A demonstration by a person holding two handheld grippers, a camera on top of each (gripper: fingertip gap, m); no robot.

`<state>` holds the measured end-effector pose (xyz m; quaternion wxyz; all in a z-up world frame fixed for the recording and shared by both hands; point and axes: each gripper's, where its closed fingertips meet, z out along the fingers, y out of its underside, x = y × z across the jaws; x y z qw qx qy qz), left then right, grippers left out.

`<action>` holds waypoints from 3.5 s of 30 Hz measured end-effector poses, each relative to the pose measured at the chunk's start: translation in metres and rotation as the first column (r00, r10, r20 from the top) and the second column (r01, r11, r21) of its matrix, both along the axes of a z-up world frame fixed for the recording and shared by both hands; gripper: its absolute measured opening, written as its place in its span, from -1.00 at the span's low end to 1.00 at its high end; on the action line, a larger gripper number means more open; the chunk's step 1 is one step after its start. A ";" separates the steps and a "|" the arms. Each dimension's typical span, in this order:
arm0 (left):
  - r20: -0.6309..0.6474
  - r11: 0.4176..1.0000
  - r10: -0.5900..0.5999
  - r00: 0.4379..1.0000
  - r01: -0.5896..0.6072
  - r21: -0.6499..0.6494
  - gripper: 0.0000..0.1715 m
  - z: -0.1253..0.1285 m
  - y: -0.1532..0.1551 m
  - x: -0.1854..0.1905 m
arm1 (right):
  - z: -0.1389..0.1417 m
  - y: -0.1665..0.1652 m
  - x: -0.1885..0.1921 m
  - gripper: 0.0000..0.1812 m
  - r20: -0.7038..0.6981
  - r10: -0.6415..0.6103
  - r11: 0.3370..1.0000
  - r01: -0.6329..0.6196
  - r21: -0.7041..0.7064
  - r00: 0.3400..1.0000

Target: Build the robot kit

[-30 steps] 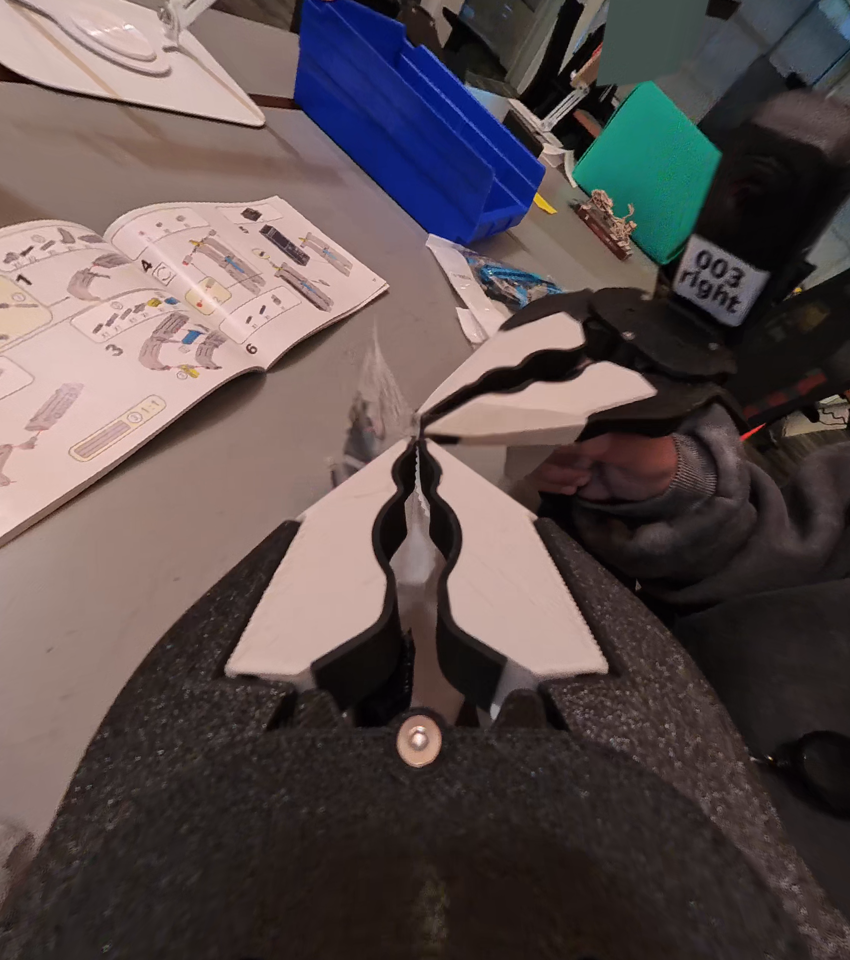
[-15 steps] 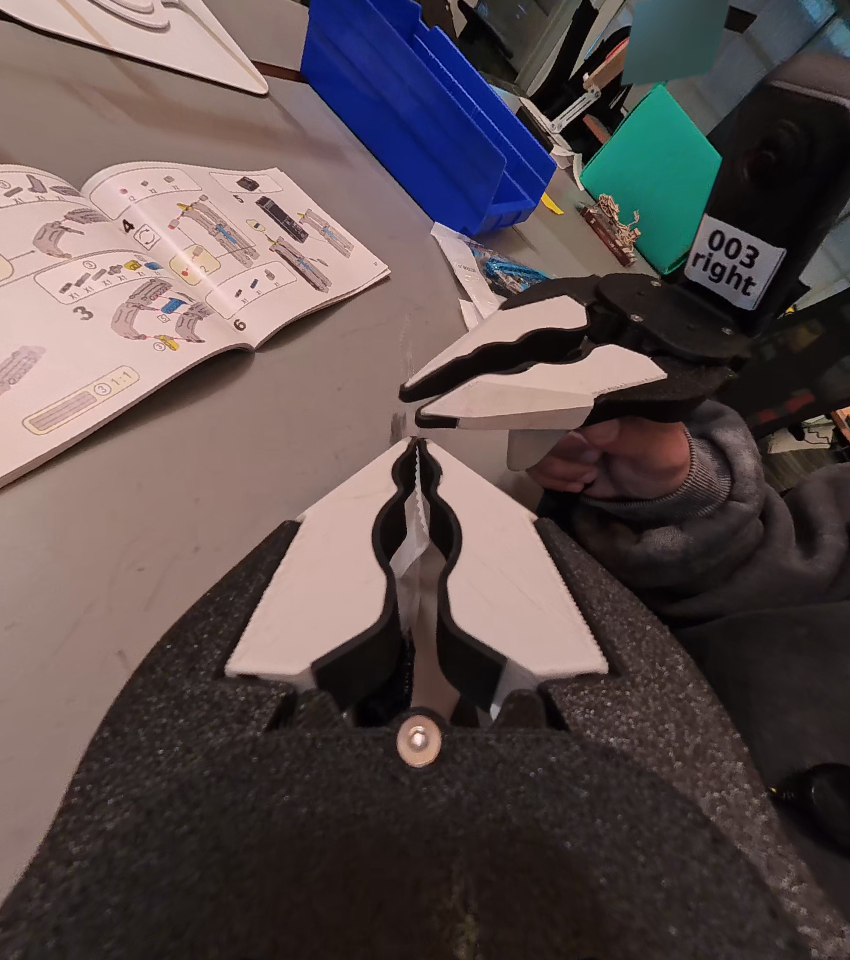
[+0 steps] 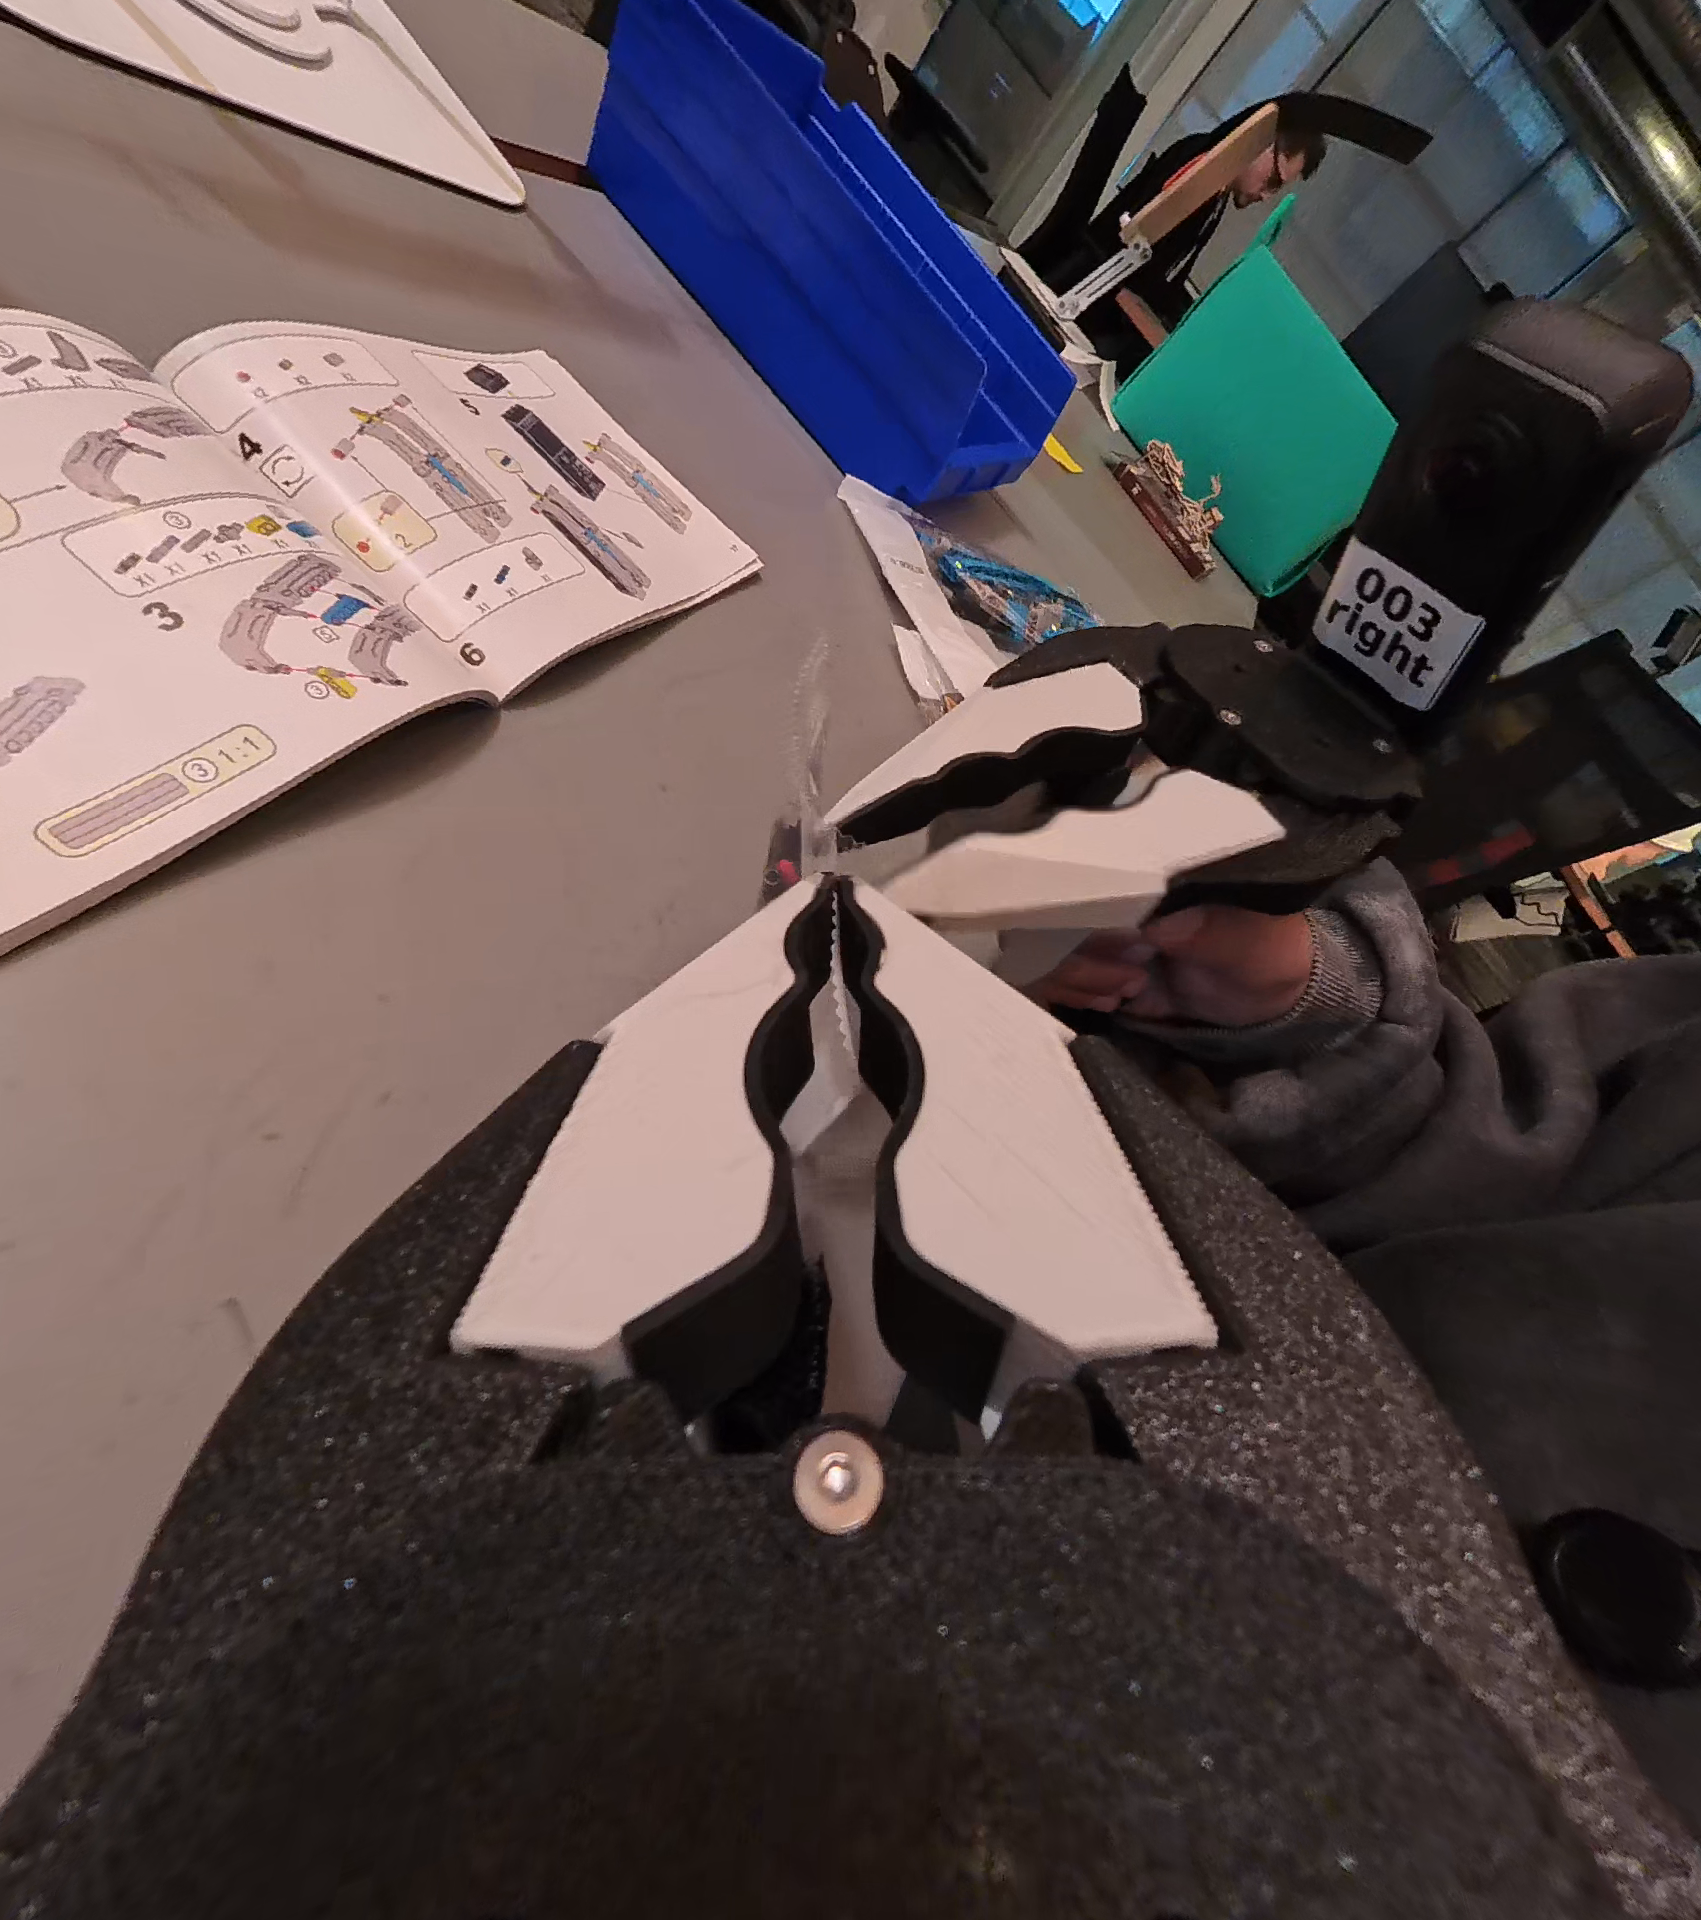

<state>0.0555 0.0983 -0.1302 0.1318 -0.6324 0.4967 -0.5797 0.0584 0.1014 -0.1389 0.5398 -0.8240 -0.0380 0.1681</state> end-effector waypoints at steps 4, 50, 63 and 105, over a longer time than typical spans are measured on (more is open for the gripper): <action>-0.004 0.999 -0.008 1.000 0.008 -0.031 -1.00 -0.002 -0.002 0.001 | -0.006 -0.001 -0.011 -0.76 0.048 0.055 0.998 -0.054 -0.029 0.997; 0.054 0.998 -0.027 0.998 0.024 0.050 -1.00 -0.001 -0.004 0.003 | 0.007 -0.004 -0.006 -1.00 -0.157 0.072 0.997 -0.075 -0.014 0.985; -0.018 0.968 0.027 0.999 -0.030 -0.248 -1.00 -0.020 -0.004 0.014 | -0.011 -0.007 0.008 -1.00 0.433 -0.197 0.980 0.183 0.073 0.880; 0.009 0.978 0.176 0.984 -0.174 -0.119 -1.00 -0.008 0.033 0.001 | -0.014 0.014 -0.008 -0.64 0.166 -0.064 0.997 0.068 -0.020 0.984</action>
